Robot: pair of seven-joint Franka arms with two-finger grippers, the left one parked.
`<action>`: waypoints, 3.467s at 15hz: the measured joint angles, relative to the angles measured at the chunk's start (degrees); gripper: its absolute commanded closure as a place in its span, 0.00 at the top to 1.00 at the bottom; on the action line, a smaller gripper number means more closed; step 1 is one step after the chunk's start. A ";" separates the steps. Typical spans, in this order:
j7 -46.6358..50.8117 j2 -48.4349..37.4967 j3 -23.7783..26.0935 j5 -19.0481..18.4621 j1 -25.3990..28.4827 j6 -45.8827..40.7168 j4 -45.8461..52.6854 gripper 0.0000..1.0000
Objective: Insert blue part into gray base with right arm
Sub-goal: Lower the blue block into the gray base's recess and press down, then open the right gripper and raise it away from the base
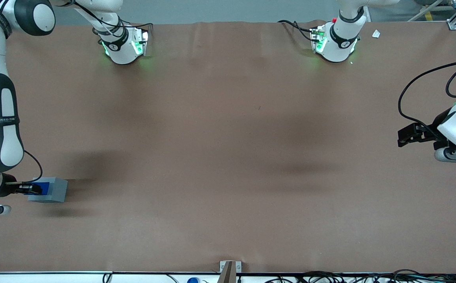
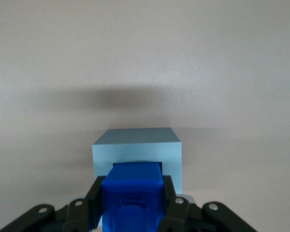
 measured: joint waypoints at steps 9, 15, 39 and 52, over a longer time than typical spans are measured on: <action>-0.94 0.13 0.00 0.07 -0.17 0.09 0.17 0.37; -0.94 1.59 -0.09 0.07 -0.27 0.61 0.15 0.84; 21.23 -27.57 0.75 1.83 10.26 -34.12 0.02 1.00; 25.47 -45.30 0.67 -1.53 16.14 -28.71 -19.50 1.00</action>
